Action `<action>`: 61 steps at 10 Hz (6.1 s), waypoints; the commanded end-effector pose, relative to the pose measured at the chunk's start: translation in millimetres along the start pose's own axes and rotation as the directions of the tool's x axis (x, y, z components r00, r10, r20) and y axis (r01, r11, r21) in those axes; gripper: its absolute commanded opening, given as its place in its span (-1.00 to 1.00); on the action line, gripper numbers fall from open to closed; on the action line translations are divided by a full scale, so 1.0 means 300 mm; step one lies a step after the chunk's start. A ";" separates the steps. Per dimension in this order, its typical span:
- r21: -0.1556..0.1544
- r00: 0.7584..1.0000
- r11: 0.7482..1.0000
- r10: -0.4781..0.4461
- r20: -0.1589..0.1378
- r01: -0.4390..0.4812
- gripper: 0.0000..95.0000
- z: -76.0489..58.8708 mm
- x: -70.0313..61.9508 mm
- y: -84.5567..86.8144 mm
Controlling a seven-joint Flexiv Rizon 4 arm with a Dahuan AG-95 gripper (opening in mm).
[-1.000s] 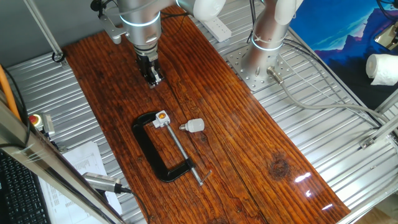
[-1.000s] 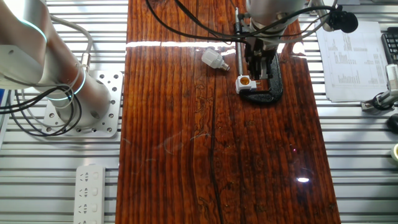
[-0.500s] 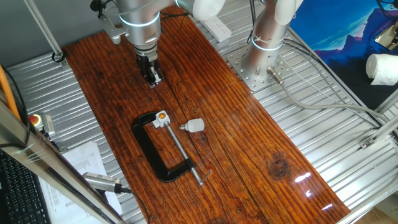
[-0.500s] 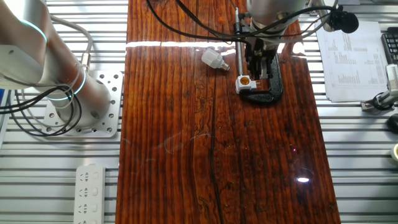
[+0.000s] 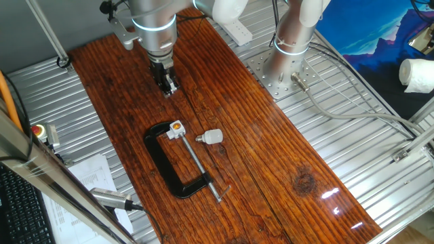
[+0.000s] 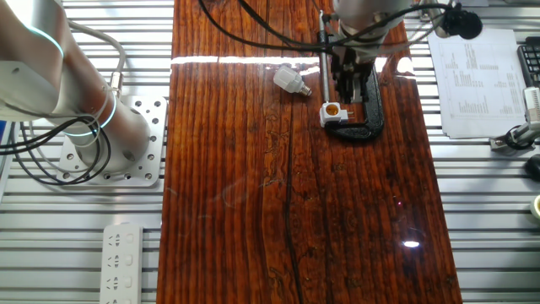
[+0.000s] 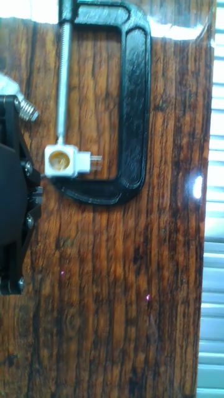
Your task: Install the light bulb by rotating it
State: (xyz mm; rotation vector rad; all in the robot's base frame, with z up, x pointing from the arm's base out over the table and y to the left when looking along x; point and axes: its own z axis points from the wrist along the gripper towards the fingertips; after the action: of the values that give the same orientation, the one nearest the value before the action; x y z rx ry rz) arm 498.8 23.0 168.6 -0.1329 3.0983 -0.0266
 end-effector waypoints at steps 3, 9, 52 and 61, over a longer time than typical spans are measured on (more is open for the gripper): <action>0.001 0.999 0.999 0.037 0.001 -0.037 -1.00 0.033 -0.003 0.116; 0.001 0.999 1.000 -0.028 -0.036 0.028 -1.00 0.032 -0.008 0.116; 0.136 0.992 0.991 0.032 -0.119 -0.016 -0.20 0.207 0.178 0.451; 0.164 0.986 0.986 0.048 -0.161 -0.021 0.60 0.308 0.250 0.495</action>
State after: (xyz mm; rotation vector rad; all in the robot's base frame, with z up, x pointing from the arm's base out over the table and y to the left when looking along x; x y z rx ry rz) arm 415.3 163.5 70.6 -0.0629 3.2433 -0.3034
